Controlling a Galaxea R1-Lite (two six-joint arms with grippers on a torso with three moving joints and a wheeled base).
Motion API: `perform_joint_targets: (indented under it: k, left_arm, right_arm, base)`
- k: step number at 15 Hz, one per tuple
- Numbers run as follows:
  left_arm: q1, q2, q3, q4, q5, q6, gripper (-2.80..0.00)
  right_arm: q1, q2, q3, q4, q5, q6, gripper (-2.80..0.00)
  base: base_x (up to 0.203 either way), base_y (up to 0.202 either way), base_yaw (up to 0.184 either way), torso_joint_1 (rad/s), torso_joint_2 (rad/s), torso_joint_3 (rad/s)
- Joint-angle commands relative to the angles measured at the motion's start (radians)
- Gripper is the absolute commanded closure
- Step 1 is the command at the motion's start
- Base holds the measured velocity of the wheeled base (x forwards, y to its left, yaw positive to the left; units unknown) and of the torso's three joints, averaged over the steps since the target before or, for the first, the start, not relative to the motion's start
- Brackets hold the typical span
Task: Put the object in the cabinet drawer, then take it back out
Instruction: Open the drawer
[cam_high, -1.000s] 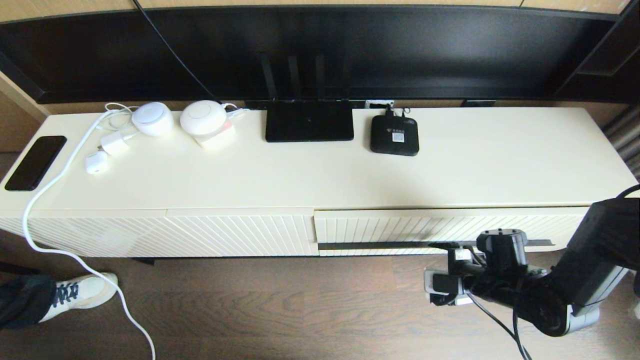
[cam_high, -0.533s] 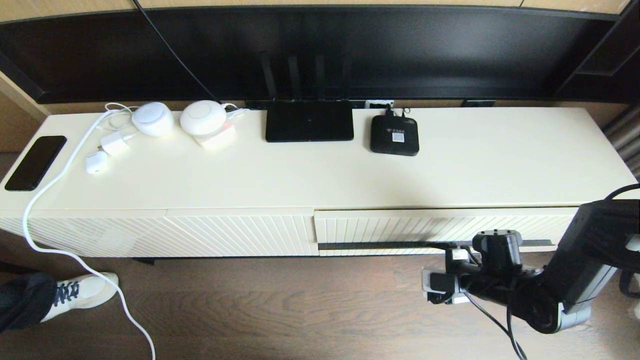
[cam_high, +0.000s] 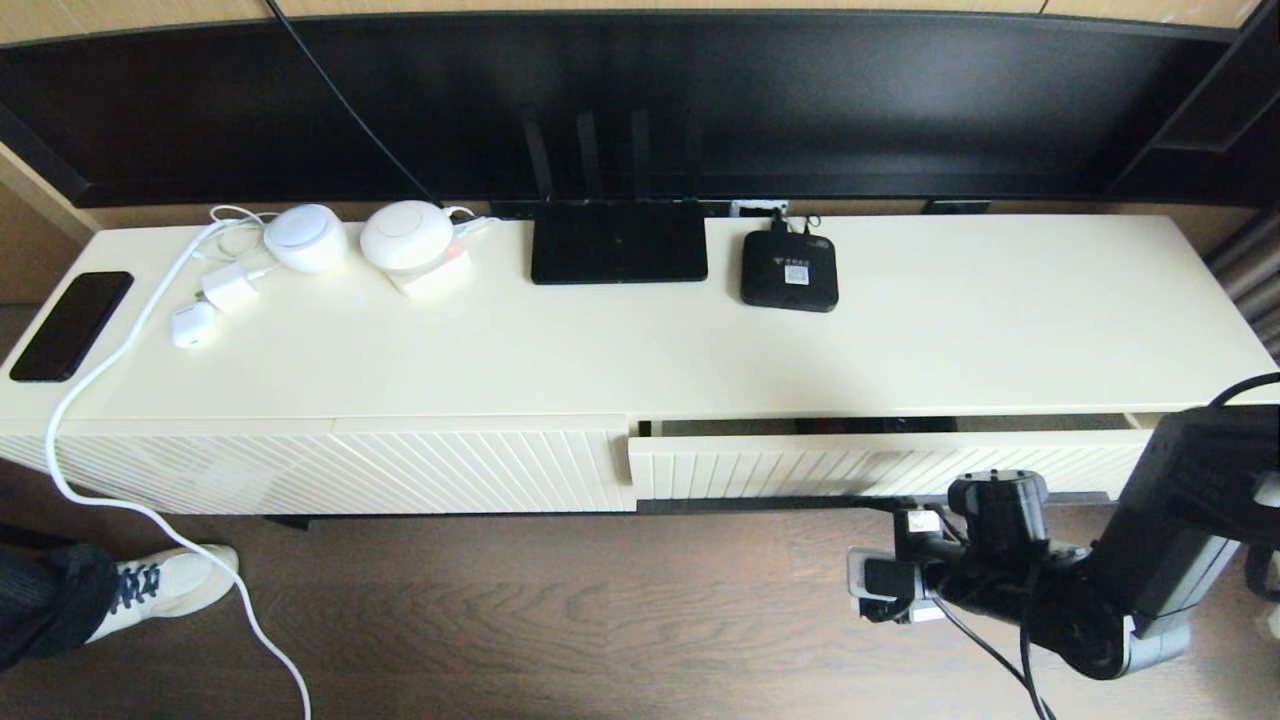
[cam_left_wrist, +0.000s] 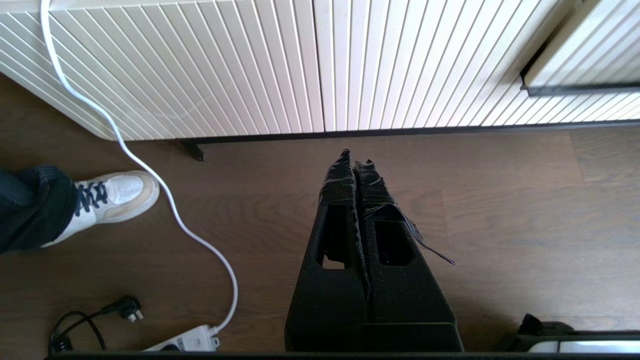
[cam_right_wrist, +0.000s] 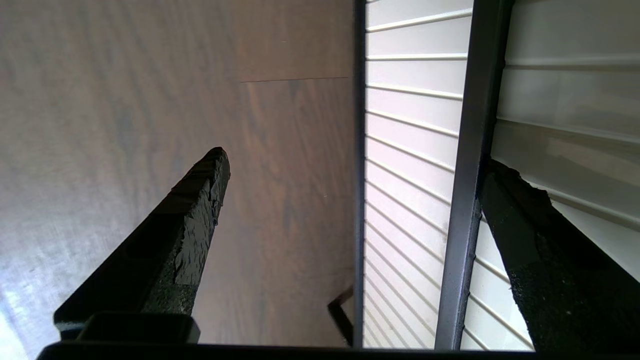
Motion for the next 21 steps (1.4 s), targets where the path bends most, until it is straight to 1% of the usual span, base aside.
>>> perform_joint_targets:
  k: [1, 4, 7, 11, 15, 16, 17, 19, 21]
  left_arm:
    - [0.000, 0.002, 0.000, 0.000, 0.000, 0.000, 0.00]
    - [0.000, 0.002, -0.001, 0.000, 0.000, 0.000, 0.00]
    - [0.000, 0.002, 0.001, 0.000, 0.000, 0.000, 0.00]
    - [0.000, 0.002, -0.001, 0.000, 0.000, 0.000, 0.00]
    - [0.000, 0.002, -0.001, 0.000, 0.000, 0.000, 0.00]
    - [0.000, 0.002, 0.000, 0.000, 0.000, 0.000, 0.00]
    - [0.000, 0.001, -0.001, 0.000, 0.000, 0.000, 0.00]
    - [0.000, 0.002, 0.001, 0.000, 0.000, 0.000, 0.00]
    - [0.000, 0.000, 0.001, 0.000, 0.000, 0.000, 0.00]
  right_arm:
    - [0.001, -0.008, 0.052, -0.007, 0.001, -0.008, -2.80]
    - [0.001, -0.028, 0.112, -0.008, 0.000, -0.009, -2.80]
    - [0.001, -0.096, 0.166, -0.007, -0.001, -0.009, -2.80]
    - [0.007, -0.225, 0.232, 0.001, -0.006, -0.007, -2.80]
    - [0.005, -0.395, 0.347, 0.030, -0.001, -0.007, -2.80]
    - [0.004, -0.442, 0.374, 0.051, -0.001, -0.008, -1.50]
    - [0.003, -0.500, 0.393, 0.083, -0.002, -0.009, 0.00]
    - [-0.004, -0.625, 0.407, 0.179, -0.003, -0.004, 0.00]
    - [-0.051, -0.743, 0.391, 0.310, -0.002, 0.003, 0.00]
  base:
    - [0.000, 0.000, 0.000, 0.000, 0.00, 0.000]
    - [0.000, 0.000, 0.000, 0.000, 0.00, 0.000]
    - [0.000, 0.000, 0.000, 0.000, 0.00, 0.000]
    - [0.000, 0.000, 0.000, 0.000, 0.00, 0.000]
    - [0.000, 0.000, 0.000, 0.000, 0.00, 0.000]
    - [0.000, 0.000, 0.000, 0.000, 0.00, 0.000]
    - [0.000, 0.000, 0.000, 0.000, 0.00, 0.000]
    - [0.000, 0.000, 0.000, 0.000, 0.00, 0.000]
    - [0.000, 0.000, 0.000, 0.000, 0.00, 0.000]
